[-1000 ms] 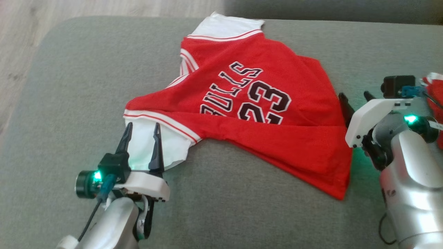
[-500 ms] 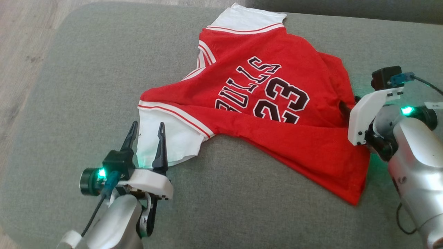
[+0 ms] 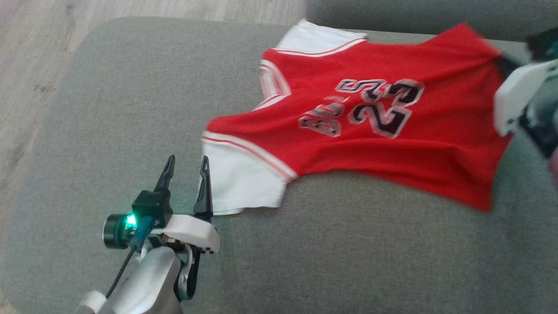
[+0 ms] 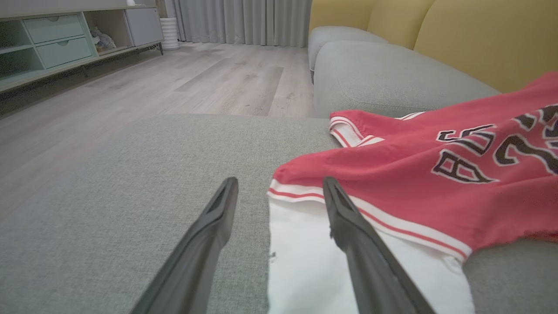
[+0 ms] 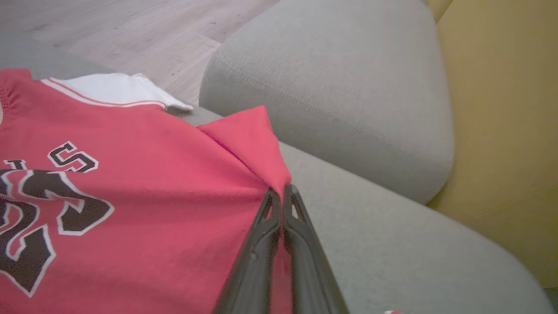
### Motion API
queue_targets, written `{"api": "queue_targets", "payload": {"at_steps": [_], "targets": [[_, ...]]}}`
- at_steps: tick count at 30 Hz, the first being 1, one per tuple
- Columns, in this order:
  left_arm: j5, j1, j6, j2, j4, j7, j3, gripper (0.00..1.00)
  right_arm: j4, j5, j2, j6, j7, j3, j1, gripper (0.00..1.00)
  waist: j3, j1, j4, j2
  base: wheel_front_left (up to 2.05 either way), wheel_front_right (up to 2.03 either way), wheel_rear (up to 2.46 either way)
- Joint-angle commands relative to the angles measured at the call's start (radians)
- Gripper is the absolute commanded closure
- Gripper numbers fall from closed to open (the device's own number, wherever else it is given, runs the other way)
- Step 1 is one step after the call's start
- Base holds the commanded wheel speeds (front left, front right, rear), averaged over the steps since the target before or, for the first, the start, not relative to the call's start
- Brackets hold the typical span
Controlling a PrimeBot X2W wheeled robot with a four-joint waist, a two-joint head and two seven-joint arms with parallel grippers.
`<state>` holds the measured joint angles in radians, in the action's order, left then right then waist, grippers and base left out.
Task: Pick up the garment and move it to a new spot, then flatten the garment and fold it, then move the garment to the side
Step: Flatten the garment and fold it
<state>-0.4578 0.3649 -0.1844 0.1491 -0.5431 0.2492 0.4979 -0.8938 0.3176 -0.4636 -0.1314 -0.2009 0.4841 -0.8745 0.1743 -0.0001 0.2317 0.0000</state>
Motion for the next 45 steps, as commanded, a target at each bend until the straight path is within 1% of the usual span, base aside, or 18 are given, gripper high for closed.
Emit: {"api": "queue_targets", "payload": {"at_steps": [1,3,6,8,9,10,14,18,21,23,28,29,32,34,37,40,43,45], "targets": [[0.001,0.038,0.002,0.01,0.022,0.012,-0.029,0.0,0.015,-0.021,-0.03,0.001,0.02,0.011,-0.028,1.0,-0.002,0.0001,0.003,0.0,0.0,0.0,0.0],[0.002,0.04,0.005,0.008,0.021,0.012,-0.026,0.0,0.002,-0.06,-0.048,0.001,0.045,0.022,-0.054,1.0,-0.001,0.0001,0.009,0.0,0.0,0.0,0.0],[0.004,0.04,0.008,0.009,0.023,0.012,-0.024,0.0,-0.02,-0.125,-0.059,0.001,0.089,0.032,-0.086,1.0,0.004,0.0001,0.018,0.0,0.0,0.0,0.0],[0.005,0.041,0.009,0.008,0.023,0.012,-0.024,0.0,-0.051,-0.162,-0.059,0.001,0.117,0.013,-0.104,1.0,0.01,0.0001,0.022,0.0,0.0,0.0,0.0],[0.006,0.042,0.009,0.007,0.023,0.012,-0.023,0.0,-0.068,-0.177,-0.054,0.001,0.138,-0.009,-0.112,0.03,0.013,0.0001,0.024,0.0,0.0,0.0,0.0],[0.006,0.043,0.009,0.006,0.022,0.012,-0.022,0.0,-0.086,-0.195,-0.047,0.001,0.157,-0.031,-0.117,0.0,0.013,0.0001,0.026,0.0,0.0,0.0,0.0],[0.008,0.043,0.008,0.004,0.017,0.012,-0.02,0.0,-0.134,-0.253,0.0,0.001,0.254,-0.119,-0.118,0.0,0.005,0.0001,0.018,0.0,0.0,0.0,0.0],[0.007,0.038,0.006,0.012,0.017,0.012,-0.027,0.0,-0.159,-0.27,0.066,0.001,0.352,-0.216,-0.097,0.0,-0.018,0.0001,-0.012,0.0,0.0,0.0,0.0],[0.006,0.029,0.002,0.018,0.023,0.012,-0.035,0.0,-0.15,-0.261,0.123,0.001,0.416,-0.281,-0.066,0.0,-0.04,0.0001,-0.039,0.0,0.0,0.0,0.0],[0.005,0.021,0.0,0.021,0.029,0.012,-0.041,0.0,-0.123,-0.249,0.166,0.001,0.441,-0.315,-0.031,0.0,-0.057,0.0001,-0.058,0.0,0.0,0.0,0.0],[0.006,-0.011,-0.006,0.026,0.044,0.012,-0.049,0.0,0.023,-0.209,0.281,0.001,0.461,-0.388,0.118,0.0,-0.094,0.0001,-0.104,0.0,0.0,0.0,0.0],[0.006,-0.011,-0.006,0.026,0.044,0.012,-0.049,0.0,0.023,-0.209,0.281,0.001,0.461,-0.388,0.118,0.0,-0.094,0.0001,-0.104,0.0,0.0,0.0,0.0],[0.006,-0.03,-0.01,0.026,0.05,0.012,-0.051,0.0,0.165,-0.192,0.356,0.001,0.462,-0.427,0.251,0.0,-0.109,0.0001,-0.126,0.0,0.0,0.0,0.0],[0.006,-0.039,-0.011,0.026,0.056,0.013,-0.052,0.0,0.257,-0.188,0.39,0.001,0.462,-0.431,0.357,0.0,-0.114,0.0001,-0.138,0.0,0.0,0.0,0.0],[0.006,-0.05,-0.01,0.027,0.063,0.013,-0.054,0.0,0.369,-0.173,0.41,0.001,0.462,-0.422,0.511,0.0,-0.118,0.0001,-0.151,0.0,0.0,0.0,0.0],[0.005,-0.057,-0.01,0.027,0.067,0.013,-0.057,0.0,0.45,-0.087,0.413,0.001,0.452,-0.369,0.644,0.0,-0.118,0.0001,-0.16,0.0,0.0,0.0,0.0],[0.007,-0.063,-0.007,0.024,0.068,0.013,-0.053,0.0,0.485,-0.05,0.413,0.001,0.442,-0.343,0.735,0.0,-0.116,0.0001,-0.166,0.0,0.0,0.0,0.0],[0.008,-0.061,-0.006,0.022,0.068,0.013,-0.051,0.0,0.492,-0.036,0.413,0.001,0.441,-0.345,0.765,0.0,-0.11,0.0001,-0.166,0.0,0.0,0.0,0.0]]}}
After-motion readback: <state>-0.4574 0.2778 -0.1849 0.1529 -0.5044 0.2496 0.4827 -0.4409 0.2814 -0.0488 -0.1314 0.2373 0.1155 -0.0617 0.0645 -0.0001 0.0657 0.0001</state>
